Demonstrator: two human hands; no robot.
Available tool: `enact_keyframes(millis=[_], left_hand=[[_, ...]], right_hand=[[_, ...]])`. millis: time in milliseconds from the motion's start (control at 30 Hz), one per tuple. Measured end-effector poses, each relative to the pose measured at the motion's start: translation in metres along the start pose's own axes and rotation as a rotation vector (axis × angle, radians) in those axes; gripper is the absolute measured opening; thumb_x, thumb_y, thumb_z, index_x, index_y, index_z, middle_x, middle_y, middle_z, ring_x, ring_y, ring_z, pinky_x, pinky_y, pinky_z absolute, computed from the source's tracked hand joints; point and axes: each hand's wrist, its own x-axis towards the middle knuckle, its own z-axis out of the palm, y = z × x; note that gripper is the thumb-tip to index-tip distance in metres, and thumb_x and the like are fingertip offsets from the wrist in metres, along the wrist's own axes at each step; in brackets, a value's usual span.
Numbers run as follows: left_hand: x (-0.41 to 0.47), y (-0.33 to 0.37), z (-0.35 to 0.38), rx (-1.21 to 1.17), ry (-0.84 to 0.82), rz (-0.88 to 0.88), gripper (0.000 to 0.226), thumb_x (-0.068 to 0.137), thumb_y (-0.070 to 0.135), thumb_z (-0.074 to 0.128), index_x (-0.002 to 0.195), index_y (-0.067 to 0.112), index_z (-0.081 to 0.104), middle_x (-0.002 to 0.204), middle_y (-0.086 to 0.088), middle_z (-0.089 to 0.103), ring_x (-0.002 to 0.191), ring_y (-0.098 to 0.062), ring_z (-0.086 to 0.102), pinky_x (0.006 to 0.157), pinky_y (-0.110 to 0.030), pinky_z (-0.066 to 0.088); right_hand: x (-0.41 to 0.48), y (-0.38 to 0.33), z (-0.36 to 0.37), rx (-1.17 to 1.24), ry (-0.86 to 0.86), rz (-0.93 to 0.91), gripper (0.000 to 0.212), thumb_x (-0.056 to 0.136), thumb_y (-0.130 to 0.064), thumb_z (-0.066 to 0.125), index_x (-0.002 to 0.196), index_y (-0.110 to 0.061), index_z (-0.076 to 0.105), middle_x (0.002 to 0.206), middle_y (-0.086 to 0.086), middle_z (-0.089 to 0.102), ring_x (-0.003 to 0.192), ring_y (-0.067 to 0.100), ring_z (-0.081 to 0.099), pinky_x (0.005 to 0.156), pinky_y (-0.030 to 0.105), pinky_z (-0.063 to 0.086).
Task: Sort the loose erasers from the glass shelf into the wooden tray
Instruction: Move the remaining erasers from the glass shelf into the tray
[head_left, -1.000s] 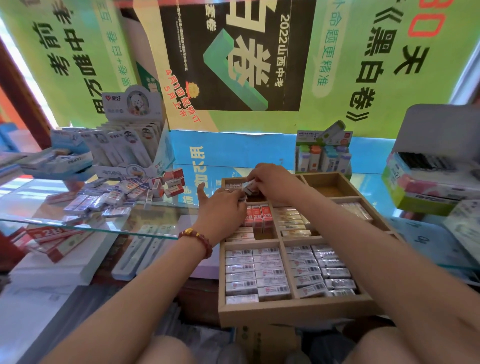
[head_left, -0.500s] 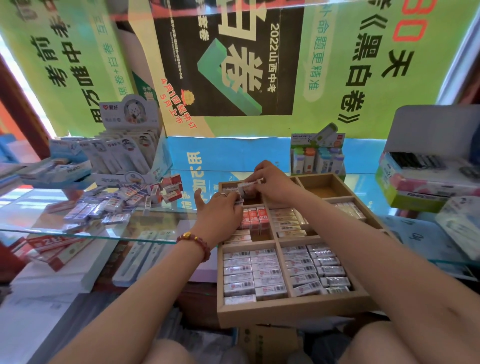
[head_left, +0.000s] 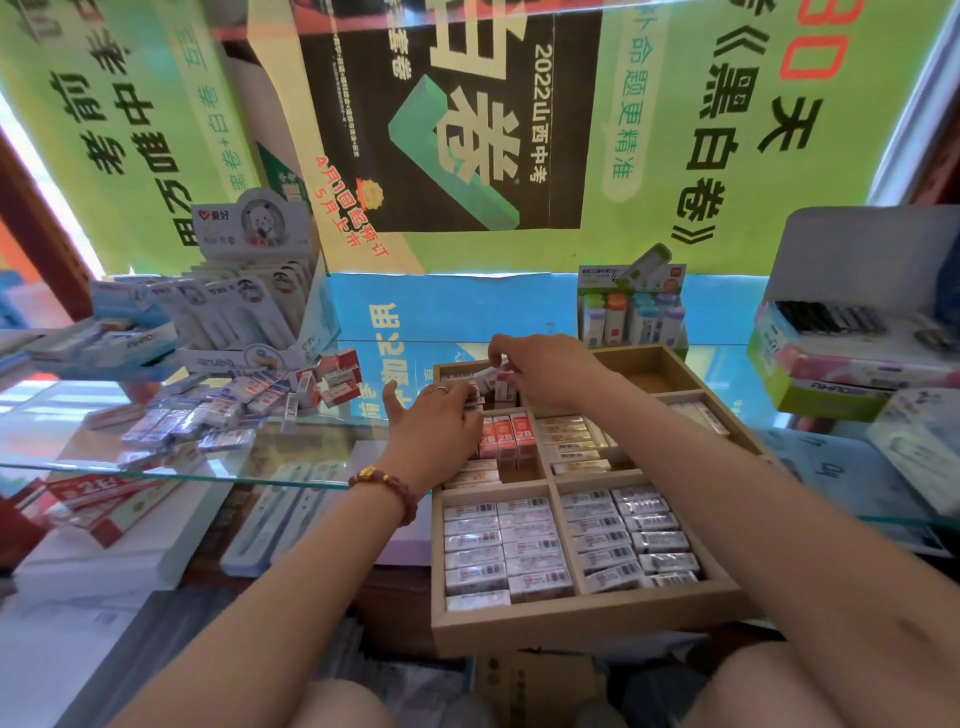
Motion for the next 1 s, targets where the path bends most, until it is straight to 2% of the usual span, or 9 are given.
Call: enact_keyframes(millis=[100, 233, 367, 567, 667, 767, 833, 900, 1000], left_hand=[[0.001, 0.000, 0.001, -0.002, -0.004, -0.004, 0.037, 0.096, 0.029, 0.027, 0.128, 0.024, 0.046, 0.126, -0.001, 0.054, 0.126, -0.016, 0.040, 0.111, -0.054, -0.008], [0.002, -0.001, 0.001, -0.009, -0.007, -0.002, 0.037, 0.096, 0.029, 0.027, 0.127, 0.024, 0.047, 0.128, 0.000, 0.053, 0.127, -0.015, 0.040, 0.111, -0.054, -0.008], [0.002, -0.001, 0.001, -0.007, -0.009, -0.005, 0.036, 0.096, 0.029, 0.027, 0.125, 0.024, 0.047, 0.127, 0.000, 0.053, 0.126, -0.016, 0.040, 0.111, -0.054, -0.008], [0.002, -0.001, 0.002, -0.019, -0.016, -0.008, 0.034, 0.096, 0.029, 0.027, 0.122, 0.023, 0.048, 0.127, 0.000, 0.053, 0.127, -0.016, 0.039, 0.111, -0.055, -0.008], [0.002, -0.002, 0.002, -0.036, -0.001, -0.002, 0.035, 0.096, 0.028, 0.028, 0.123, 0.023, 0.049, 0.129, 0.001, 0.052, 0.127, -0.015, 0.039, 0.111, -0.055, -0.007], [0.002, -0.002, 0.002, -0.051, 0.002, 0.000, 0.036, 0.096, 0.028, 0.028, 0.124, 0.024, 0.049, 0.131, 0.001, 0.051, 0.128, -0.014, 0.039, 0.111, -0.055, -0.008], [0.002, -0.002, 0.002, -0.046, -0.004, -0.003, 0.037, 0.096, 0.028, 0.027, 0.126, 0.024, 0.048, 0.131, 0.001, 0.050, 0.128, -0.015, 0.038, 0.110, -0.055, -0.008], [0.002, -0.003, 0.003, -0.045, -0.009, -0.005, 0.037, 0.096, 0.028, 0.027, 0.127, 0.025, 0.047, 0.131, 0.001, 0.050, 0.128, -0.015, 0.038, 0.111, -0.055, -0.009], [0.003, -0.003, 0.003, -0.048, -0.017, -0.005, 0.038, 0.095, 0.028, 0.027, 0.128, 0.025, 0.046, 0.132, 0.000, 0.050, 0.129, -0.015, 0.037, 0.111, -0.055, -0.008]], right_hand=[[0.002, -0.004, 0.000, -0.049, -0.025, -0.019, 0.027, 0.094, -0.028, 0.052, 0.120, -0.026, 0.044, 0.110, 0.000, 0.064, 0.091, 0.021, 0.061, 0.068, 0.030, 0.042], [0.003, -0.011, -0.002, -0.129, -0.005, -0.067, 0.050, 0.090, -0.024, 0.059, 0.136, -0.029, 0.039, 0.124, 0.003, 0.046, 0.107, 0.023, 0.054, 0.074, 0.032, 0.039], [0.005, -0.015, 0.000, -0.166, 0.051, -0.127, 0.041, 0.088, -0.007, 0.054, 0.125, -0.023, 0.047, 0.120, 0.004, 0.045, 0.100, 0.023, 0.054, 0.066, 0.031, 0.034], [0.003, -0.017, -0.001, -0.150, -0.004, -0.149, 0.023, 0.090, -0.007, 0.054, 0.108, -0.020, 0.060, 0.113, 0.003, 0.049, 0.098, 0.022, 0.054, 0.067, 0.031, 0.037], [0.008, -0.013, -0.008, -0.012, -0.034, -0.078, 0.017, 0.088, -0.016, 0.061, 0.104, -0.020, 0.061, 0.110, -0.002, 0.051, 0.094, 0.017, 0.053, 0.073, 0.030, 0.040], [0.013, -0.001, -0.016, 0.351, 0.006, 0.058, 0.020, 0.084, -0.022, 0.067, 0.102, -0.019, 0.059, 0.100, -0.002, 0.052, 0.088, 0.014, 0.050, 0.074, 0.027, 0.038], [0.013, 0.003, -0.014, 0.471, -0.009, 0.110, 0.028, 0.085, -0.020, 0.067, 0.111, -0.019, 0.058, 0.098, -0.001, 0.054, 0.091, 0.015, 0.051, 0.077, 0.026, 0.039], [0.012, 0.004, -0.009, 0.435, -0.079, 0.120, 0.044, 0.086, -0.020, 0.066, 0.129, -0.020, 0.052, 0.102, 0.001, 0.054, 0.094, 0.015, 0.051, 0.081, 0.025, 0.040], [0.015, 0.003, -0.003, 0.344, -0.164, 0.118, 0.050, 0.091, -0.021, 0.061, 0.138, -0.012, 0.048, 0.128, 0.007, 0.056, 0.110, 0.019, 0.053, 0.093, 0.030, 0.040]])
